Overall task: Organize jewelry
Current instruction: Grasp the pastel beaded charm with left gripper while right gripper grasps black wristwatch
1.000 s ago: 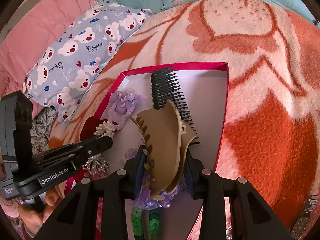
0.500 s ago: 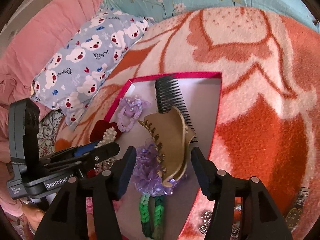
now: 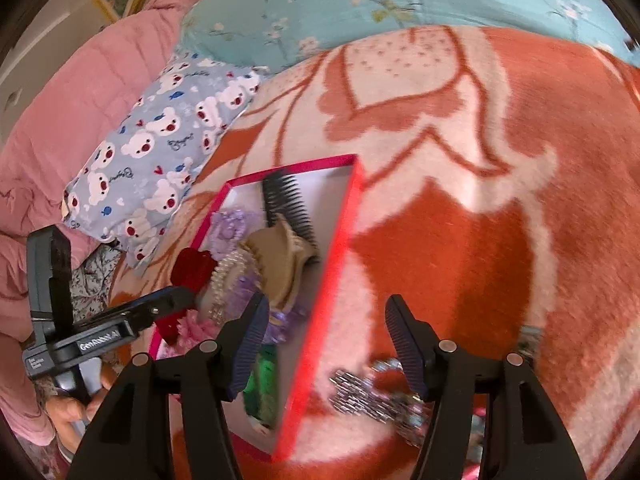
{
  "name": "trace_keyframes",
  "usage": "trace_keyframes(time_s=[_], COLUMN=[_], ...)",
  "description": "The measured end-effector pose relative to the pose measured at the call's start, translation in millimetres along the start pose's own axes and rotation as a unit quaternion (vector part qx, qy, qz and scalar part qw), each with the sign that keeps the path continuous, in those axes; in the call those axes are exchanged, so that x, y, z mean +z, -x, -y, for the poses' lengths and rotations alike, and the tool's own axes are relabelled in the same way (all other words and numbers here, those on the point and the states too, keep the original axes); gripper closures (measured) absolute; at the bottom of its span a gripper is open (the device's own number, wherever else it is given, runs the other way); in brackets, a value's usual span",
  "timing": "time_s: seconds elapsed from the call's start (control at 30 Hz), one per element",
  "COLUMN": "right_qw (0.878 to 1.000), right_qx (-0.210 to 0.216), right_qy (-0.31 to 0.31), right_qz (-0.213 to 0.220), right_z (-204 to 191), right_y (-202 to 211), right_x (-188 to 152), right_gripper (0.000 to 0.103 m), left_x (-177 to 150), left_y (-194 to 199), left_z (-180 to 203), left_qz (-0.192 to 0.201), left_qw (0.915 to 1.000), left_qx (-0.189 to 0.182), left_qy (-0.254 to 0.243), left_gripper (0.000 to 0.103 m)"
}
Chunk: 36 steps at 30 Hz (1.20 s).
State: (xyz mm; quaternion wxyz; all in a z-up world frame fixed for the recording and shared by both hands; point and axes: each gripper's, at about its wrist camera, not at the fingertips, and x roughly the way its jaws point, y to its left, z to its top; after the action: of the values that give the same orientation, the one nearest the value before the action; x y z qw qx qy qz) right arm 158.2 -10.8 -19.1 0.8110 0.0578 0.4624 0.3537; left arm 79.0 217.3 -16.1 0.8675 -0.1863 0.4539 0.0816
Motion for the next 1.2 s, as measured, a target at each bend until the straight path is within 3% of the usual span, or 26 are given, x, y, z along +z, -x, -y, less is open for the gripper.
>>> trace_keyframes(time_s=[0.7, 1.2], right_qw=[0.996, 0.995], right_qx=[-0.061, -0.089], right_qy=[-0.056, -0.046], right_qz=[0.026, -0.004], right_z=[82.1, 83.0], right_y=[70.7, 30.5], right_x=[-42.1, -40.0], right_gripper=[0.041, 0.041], left_x=[-31.3, -70.3], left_y=[21.5, 6.4], left_z=[82.3, 129.8], left_qz=[-0.006, -0.053], left_qw=[0.9956, 0.9887], left_qx=[-0.066, -0.096], left_qy=[-0.066, -0.102], left_gripper=[0.055, 0.055])
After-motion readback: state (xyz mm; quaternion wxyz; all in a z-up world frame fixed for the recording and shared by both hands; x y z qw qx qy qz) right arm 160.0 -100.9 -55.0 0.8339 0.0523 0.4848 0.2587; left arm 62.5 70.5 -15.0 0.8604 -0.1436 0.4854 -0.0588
